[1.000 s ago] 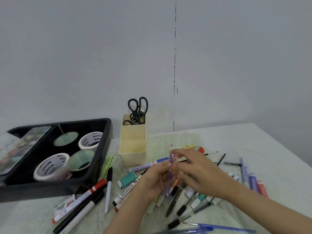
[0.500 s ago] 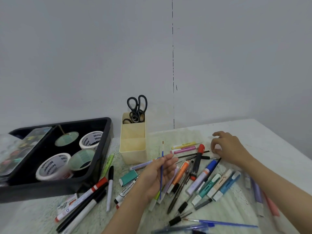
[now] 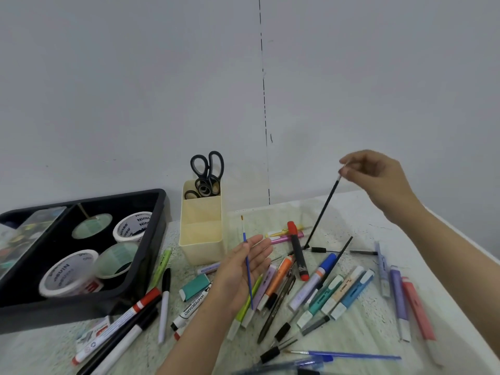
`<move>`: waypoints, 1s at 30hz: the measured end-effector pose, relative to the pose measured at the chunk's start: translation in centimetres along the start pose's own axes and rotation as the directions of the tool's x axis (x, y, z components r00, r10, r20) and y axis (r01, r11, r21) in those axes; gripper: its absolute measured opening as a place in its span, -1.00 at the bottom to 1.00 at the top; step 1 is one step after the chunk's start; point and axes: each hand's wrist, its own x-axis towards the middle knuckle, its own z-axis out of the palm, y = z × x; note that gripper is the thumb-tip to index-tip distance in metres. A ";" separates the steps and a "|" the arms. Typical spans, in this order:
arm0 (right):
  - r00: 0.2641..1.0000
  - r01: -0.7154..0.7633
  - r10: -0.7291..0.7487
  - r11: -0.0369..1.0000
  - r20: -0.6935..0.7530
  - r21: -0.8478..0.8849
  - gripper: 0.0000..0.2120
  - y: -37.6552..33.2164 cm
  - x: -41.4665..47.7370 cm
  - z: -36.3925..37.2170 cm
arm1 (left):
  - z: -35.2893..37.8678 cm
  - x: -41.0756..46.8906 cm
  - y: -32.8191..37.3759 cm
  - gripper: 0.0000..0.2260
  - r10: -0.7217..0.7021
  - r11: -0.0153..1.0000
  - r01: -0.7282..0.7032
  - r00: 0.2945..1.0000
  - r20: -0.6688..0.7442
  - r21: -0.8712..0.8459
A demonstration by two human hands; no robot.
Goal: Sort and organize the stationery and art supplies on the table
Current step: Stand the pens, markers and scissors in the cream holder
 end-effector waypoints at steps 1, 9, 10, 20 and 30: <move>0.998 0.017 -0.016 0.999 -0.056 0.027 -0.81 -0.3 0.0 0.2 | 0.1 0.1 0.0 -0.70 0.006 1.000 -0.006 1.000 0.003 0.006; 0.952 -0.187 0.198 0.980 0.233 -0.069 -0.80 -1.8 -2.7 4.0 | 1.8 -0.4 0.2 -0.67 -0.102 0.986 0.070 0.972 0.213 0.151; 0.941 -0.188 0.212 0.976 0.263 -0.111 -0.81 -1.3 -3.2 4.6 | 2.2 -0.5 0.2 -0.67 -0.143 0.977 0.096 0.957 0.252 0.191; 0.908 0.164 0.048 0.873 0.415 -0.460 -0.79 2.9 -6.2 4.0 | 2.0 -0.9 -0.8 -0.78 -0.188 0.977 0.154 0.950 0.248 0.149; 0.652 0.601 0.167 0.480 0.739 -0.639 -0.75 4.2 -9.6 3.0 | 1.4 -1.2 -0.5 -0.73 -0.169 0.986 0.165 0.971 0.170 0.033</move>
